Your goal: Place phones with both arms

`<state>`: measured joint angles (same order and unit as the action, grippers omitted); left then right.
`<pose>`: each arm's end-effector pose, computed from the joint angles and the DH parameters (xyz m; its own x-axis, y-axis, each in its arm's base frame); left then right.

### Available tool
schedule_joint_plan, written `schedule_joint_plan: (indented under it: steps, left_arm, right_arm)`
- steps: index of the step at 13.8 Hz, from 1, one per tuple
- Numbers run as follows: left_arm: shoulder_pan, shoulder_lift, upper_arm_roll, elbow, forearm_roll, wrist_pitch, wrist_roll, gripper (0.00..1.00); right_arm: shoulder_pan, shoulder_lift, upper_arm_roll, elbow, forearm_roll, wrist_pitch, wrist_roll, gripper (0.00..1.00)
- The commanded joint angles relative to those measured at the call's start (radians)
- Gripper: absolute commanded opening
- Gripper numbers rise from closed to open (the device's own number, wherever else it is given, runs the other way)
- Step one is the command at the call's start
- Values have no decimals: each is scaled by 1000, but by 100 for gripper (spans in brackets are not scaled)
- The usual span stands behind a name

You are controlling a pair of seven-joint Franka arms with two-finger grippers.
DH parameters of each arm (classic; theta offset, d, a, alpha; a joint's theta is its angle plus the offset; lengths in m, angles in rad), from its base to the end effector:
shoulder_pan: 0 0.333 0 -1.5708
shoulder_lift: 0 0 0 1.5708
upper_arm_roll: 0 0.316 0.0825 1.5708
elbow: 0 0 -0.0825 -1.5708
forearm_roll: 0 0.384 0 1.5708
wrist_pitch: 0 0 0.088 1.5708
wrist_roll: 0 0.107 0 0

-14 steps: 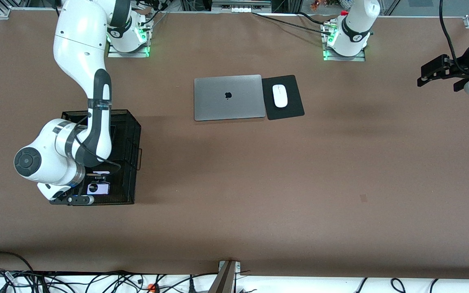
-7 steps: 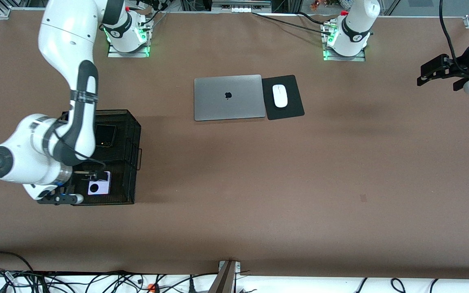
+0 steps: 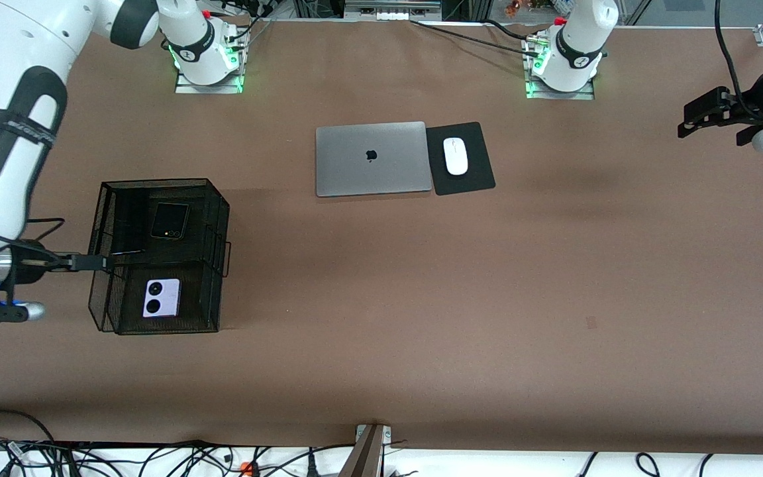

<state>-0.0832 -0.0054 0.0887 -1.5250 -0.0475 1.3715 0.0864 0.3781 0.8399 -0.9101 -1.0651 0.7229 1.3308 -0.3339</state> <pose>0.5313 -0.0027 0.6328 0.9857 -0.0902 -0.1427 -0.0823 -0.9948 0.0604 0.7027 -0.0710 0.4148 0.9646 -0.0186 -0.2629 -0.0703 -0.9796 -0.1885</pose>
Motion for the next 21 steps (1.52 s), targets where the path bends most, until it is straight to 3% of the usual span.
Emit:
schedule_joint_plan:
  steps: [1,5,7,11,16,21]
  left_arm:
    - [5,-18,-4,-9,3,-11,-7,100]
    - [5,-19,-4,-9,23,-19,-7,100]
    - [5,-18,-4,-9,23,-19,-7,100]
    - [5,-19,-3,-7,23,-18,-7,100]
    - [5,-16,-1,13,21,-55,-8,100]
    - [7,-16,3,14,21,-52,-1,100]
  right_arm:
    - [-56,4,16,68,15,-82,1,98]
    - [-163,4,129,229,24,-203,185,98]
    - [-182,4,145,272,12,-222,213,99]
    - [-257,2,255,381,-92,-286,256,99]
    - [-281,-16,344,395,-143,-295,352,99]
    - [-291,-18,453,392,-269,-305,355,99]
